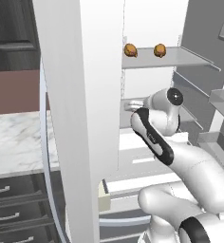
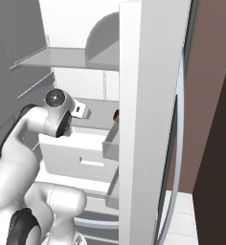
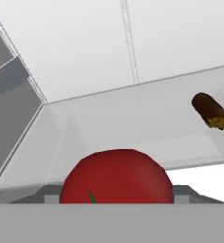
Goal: Transport the chicken drumstick and tomato to the fridge. Place the chicken drumstick on the rack containing meat and place the tomato on the rack containing the vegetable, ensuring meats and vegetables are on different racks.
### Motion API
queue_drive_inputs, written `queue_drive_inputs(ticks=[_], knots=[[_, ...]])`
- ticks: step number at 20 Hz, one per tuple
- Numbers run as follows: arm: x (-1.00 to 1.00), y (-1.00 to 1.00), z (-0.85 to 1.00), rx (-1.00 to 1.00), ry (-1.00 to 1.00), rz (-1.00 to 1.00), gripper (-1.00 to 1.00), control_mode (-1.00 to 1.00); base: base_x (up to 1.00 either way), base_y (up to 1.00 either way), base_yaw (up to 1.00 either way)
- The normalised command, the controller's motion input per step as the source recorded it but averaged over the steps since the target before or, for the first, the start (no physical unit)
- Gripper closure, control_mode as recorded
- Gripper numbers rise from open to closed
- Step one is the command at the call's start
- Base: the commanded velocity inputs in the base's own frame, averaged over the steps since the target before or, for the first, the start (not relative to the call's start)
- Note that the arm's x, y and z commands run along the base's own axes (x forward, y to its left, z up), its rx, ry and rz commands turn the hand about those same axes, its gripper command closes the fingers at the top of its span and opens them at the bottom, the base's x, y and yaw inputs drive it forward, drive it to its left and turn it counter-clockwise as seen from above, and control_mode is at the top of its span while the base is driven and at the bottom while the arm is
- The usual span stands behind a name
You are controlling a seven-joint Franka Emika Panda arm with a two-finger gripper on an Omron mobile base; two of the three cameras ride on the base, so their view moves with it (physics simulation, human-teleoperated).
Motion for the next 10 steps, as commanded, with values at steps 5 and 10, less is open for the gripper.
queue_drive_inputs(ticks=[5,10], knots=[[0.23,0.17,-0.16,-0.07,0.03,-0.05,1.0,-1.0,0.0,0.0,0.0],[0.26,0.0,-0.16,-0.04,0.12,0.0,1.0,-1.0,0.0,0.0,0.0]])
